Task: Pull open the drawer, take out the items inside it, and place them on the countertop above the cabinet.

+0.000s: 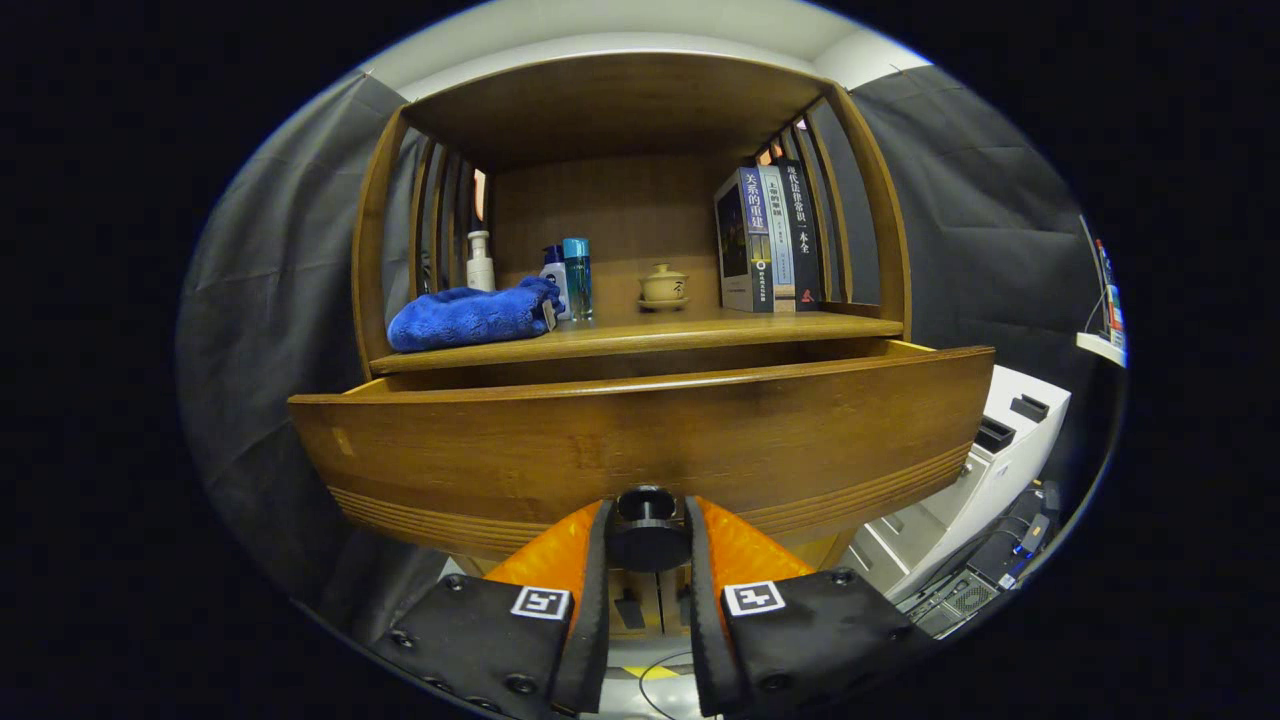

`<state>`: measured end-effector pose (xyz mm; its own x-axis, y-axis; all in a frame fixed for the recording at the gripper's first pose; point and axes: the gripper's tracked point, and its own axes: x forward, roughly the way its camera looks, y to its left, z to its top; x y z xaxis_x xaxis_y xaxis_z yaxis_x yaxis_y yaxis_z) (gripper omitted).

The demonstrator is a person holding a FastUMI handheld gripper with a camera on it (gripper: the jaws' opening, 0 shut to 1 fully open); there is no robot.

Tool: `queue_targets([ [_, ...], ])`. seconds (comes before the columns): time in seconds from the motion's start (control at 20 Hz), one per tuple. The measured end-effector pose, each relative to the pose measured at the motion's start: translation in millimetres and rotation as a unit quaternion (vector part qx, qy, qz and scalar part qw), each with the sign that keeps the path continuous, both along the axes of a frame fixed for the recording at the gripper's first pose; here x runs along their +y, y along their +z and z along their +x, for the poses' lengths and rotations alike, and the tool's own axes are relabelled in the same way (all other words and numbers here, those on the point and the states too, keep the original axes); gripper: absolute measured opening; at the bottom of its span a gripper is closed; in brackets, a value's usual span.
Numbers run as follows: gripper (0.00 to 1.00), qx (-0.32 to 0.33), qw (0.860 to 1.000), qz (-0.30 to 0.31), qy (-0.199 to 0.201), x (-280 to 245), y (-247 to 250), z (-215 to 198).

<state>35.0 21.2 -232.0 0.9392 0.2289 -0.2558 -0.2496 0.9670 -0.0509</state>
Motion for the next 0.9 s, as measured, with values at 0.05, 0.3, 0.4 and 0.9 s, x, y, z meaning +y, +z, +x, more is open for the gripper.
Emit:
queue_targets([
  [0.05,0.43,0.002,1.000,-0.001,0.000,-1,-1,-4],
  [0.3,0.42,0.014,1.000,0.001,-0.001,-8,-5,-24],
  [0.4,0.42,0.017,1.000,0.000,-0.002,-10,-7,-30],
  [0.9,0.43,0.028,1.000,0.002,-0.005,-13,-10,-56],
])
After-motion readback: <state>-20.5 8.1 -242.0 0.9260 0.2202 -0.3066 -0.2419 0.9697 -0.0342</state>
